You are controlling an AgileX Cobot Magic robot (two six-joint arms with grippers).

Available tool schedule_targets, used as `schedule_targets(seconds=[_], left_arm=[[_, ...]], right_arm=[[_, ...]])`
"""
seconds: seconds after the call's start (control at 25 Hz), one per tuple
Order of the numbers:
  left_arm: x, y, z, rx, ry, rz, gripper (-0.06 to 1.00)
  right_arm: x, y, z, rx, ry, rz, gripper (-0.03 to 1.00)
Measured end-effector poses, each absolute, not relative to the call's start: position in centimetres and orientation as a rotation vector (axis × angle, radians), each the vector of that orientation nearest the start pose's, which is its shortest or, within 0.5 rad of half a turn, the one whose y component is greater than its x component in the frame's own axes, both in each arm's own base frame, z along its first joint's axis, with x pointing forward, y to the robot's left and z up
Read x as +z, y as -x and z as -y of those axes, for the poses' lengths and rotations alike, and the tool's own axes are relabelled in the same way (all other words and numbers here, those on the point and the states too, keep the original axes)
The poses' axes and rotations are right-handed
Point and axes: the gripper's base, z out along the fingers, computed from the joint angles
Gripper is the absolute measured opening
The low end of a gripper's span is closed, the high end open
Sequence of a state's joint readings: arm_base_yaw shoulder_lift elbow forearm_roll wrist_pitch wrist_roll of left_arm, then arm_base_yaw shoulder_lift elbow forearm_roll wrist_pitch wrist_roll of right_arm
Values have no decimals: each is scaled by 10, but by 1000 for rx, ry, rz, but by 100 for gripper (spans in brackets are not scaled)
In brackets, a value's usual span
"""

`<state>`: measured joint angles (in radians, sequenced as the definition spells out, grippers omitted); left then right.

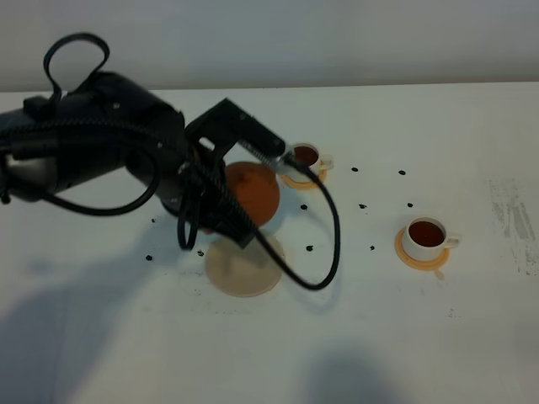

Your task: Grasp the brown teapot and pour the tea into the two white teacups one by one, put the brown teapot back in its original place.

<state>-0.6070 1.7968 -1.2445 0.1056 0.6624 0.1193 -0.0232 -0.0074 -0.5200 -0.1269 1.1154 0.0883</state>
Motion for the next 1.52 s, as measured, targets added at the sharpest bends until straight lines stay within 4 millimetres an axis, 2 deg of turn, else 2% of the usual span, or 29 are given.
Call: schedule_targets(seconds=[0.28, 0.48, 0.92, 1.52], left_arm=[[202, -286, 196, -91, -1010, -2521, 10], [191, -280, 192, -104, -1003, -2523, 10], [165, -285, 198, -134, -994, -2551, 10], [155, -285, 198, -121, -1012, -2586, 10]], right_arm=[[279, 11, 10, -112, -127, -2063, 50], [279, 11, 10, -112, -127, -2063, 50], [279, 11, 10, -112, -127, -2063, 50], [279, 11, 10, -112, -127, -2063, 50]])
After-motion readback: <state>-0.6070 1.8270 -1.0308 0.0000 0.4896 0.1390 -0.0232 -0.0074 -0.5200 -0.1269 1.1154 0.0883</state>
